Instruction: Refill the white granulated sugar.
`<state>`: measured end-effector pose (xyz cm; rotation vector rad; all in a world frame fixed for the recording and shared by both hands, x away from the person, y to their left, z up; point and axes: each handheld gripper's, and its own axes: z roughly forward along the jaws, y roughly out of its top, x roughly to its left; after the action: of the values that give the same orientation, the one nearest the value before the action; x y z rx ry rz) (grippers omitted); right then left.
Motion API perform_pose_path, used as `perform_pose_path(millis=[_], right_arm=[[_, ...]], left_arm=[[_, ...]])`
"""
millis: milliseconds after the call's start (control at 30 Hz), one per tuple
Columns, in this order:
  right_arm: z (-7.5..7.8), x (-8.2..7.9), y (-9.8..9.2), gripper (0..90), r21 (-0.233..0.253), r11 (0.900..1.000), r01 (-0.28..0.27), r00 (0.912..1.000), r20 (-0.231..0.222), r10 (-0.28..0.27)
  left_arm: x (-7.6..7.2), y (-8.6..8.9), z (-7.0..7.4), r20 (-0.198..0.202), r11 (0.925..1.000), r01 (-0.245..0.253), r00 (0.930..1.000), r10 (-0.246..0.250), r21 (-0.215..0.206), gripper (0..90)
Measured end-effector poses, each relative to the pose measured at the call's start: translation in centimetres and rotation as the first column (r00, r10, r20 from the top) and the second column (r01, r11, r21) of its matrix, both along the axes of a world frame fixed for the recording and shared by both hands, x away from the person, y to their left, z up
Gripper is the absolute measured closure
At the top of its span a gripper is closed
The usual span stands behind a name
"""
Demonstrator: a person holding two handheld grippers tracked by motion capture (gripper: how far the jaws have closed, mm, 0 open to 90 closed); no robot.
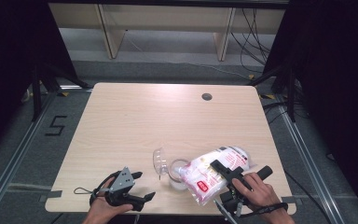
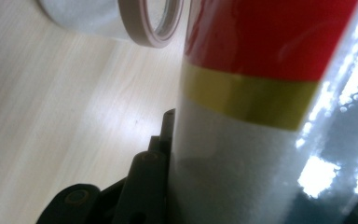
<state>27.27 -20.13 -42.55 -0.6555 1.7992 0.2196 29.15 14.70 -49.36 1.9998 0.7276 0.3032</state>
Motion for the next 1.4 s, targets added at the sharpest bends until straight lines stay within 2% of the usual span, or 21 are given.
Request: perform_pose_path(millis=[267, 433, 467, 633, 700, 733, 833, 867, 900, 933, 1000, 1067, 1100, 1133, 1167, 1200, 1233, 1267, 1300, 1333, 1400], right_arm=[[-0.5, 0.8, -0.4, 74.9, 0.125, 0.992, 0.023, 0.9937, -0.112, -0.009], [-0.7, 1.3, -0.6, 75.1, 0.151, 0.988, 0.026, 0.9911, -0.133, -0.005], [-1.0, 1.3, -0.7, 75.1, 0.183, 0.982, 0.052, 0.9865, -0.162, -0.022], [-0.9, 1.5, -0.9, 75.3, 0.215, 0.976, 0.039, 0.9868, -0.162, -0.003], [-1.0, 1.6, -1.0, 75.3, 0.254, 0.966, 0.056, 0.9802, -0.198, -0.004], [-1.3, 1.6, -1.2, 75.3, 0.299, 0.950, 0.093, 0.9715, -0.236, -0.021], [-1.1, 2.2, -1.1, 75.4, 0.273, 0.961, 0.051, 0.9764, -0.216, 0.010], [-1.7, 2.1, -1.2, 75.4, 0.314, 0.944, 0.100, 0.9653, -0.261, -0.015], [-1.7, 2.1, -1.2, 75.4, 0.306, 0.947, 0.100, 0.9639, -0.266, -0.016], [-1.5, 2.4, -1.1, 75.4, 0.281, 0.958, 0.057, 0.9719, -0.235, 0.011], [-2.1, 2.2, -1.2, 75.5, 0.318, 0.941, 0.113, 0.9583, -0.285, -0.018], [-1.6, 2.5, -1.2, 75.5, 0.278, 0.958, 0.074, 0.9736, -0.228, -0.009], [-1.9, 2.3, -1.3, 75.5, 0.328, 0.937, 0.120, 0.9588, -0.283, -0.024], [-1.8, 2.6, -1.3, 75.5, 0.327, 0.941, 0.093, 0.9619, -0.273, 0.000], [-1.9, 2.7, -1.4, 75.5, 0.347, 0.932, 0.103, 0.9600, -0.280, -0.001], [-1.4, 3.1, -1.3, 75.5, 0.309, 0.950, 0.039, 0.9698, -0.241, 0.038], [-1.8, 2.6, -1.5, 75.5, 0.355, 0.926, 0.124, 0.9565, -0.291, -0.017], [-1.9, 2.9, -1.4, 75.6, 0.356, 0.929, 0.099, 0.9622, -0.272, 0.001], [-1.6, 3.0, -1.3, 75.5, 0.335, 0.938, 0.088, 0.9634, -0.268, 0.006], [-1.7, 3.1, -1.3, 75.6, 0.335, 0.939, 0.077, 0.9634, -0.268, 0.017], [-1.7, 3.1, -1.3, 75.6, 0.341, 0.937, 0.077, 0.9626, -0.270, 0.020]], left_arm=[[0.0, 0.0, 0.0, -0.012, 1.0000, 0.009, 0.9999, -0.009, 0.002, 16.3], [0.0, 0.1, 0.1, -0.010, 0.9999, 0.005, 0.9999, -0.005, 0.010, 16.3], [0.0, 0.1, 0.1, -0.009, 0.9999, 0.010, 0.9999, -0.009, 0.010, 16.3], [0.3, 0.2, 0.1, 0.000, 0.9991, 0.033, 0.9995, -0.033, 0.028, 16.3], [0.3, 0.2, 0.1, 0.004, 0.9995, 0.027, 0.9996, -0.027, 0.018, 16.3], [0.1, 0.0, 0.1, -0.010, 1.0000, 0.003, 0.9999, -0.003, 0.006, 16.3], [0.1, 0.0, 0.1, -0.016, 0.9999, 0.005, 0.9999, -0.005, 0.010, 16.2], [0.1, 0.0, 0.1, -0.019, 0.9998, 0.015, 0.9997, -0.014, 0.011, 16.3], [0.1, 0.0, 0.1, -0.018, 0.9999, 0.011, 0.9998, -0.011, 0.012, 16.2], [0.1, 0.0, 0.1, -0.004, 0.9997, 0.019, 0.9998, -0.018, 0.018, 16.3], [0.1, 0.0, 0.1, -0.010, 0.9998, 0.011, 0.9999, -0.010, 0.017, 16.2], [0.1, 0.0, 0.0, -0.001, 1.0000, 0.002, 1.0000, -0.002, 0.006, 16.2], [0.1, 0.1, 0.1, 0.010, 0.9993, 0.002, 0.9999, -0.002, 0.038, 16.2], [0.1, 0.1, 0.1, 0.009, 0.9994, 0.000, 1.0000, -0.001, 0.034, 16.2], [0.0, 0.1, 0.1, 0.003, 0.9998, -0.004, 1.0000, 0.004, 0.022, 16.3], [0.1, 0.3, 0.2, 0.017, 0.9992, 0.009, 0.9998, -0.010, 0.038, 16.3], [0.1, 0.3, 0.1, 0.014, 0.9994, 0.008, 0.9999, -0.008, 0.033, 16.3], [0.0, 0.3, 0.1, -0.010, 0.9998, -0.012, 0.9999, 0.012, 0.017, 16.3], [0.1, 0.4, 0.1, 0.005, 0.9994, 0.000, 1.0000, -0.001, 0.035, 16.2], [0.0, 0.4, 0.1, -0.011, 0.9998, -0.012, 0.9999, 0.013, 0.017, 16.2], [0.1, 0.5, 0.1, 0.010, 0.9996, -0.014, 0.9999, 0.014, 0.026, 16.3]])
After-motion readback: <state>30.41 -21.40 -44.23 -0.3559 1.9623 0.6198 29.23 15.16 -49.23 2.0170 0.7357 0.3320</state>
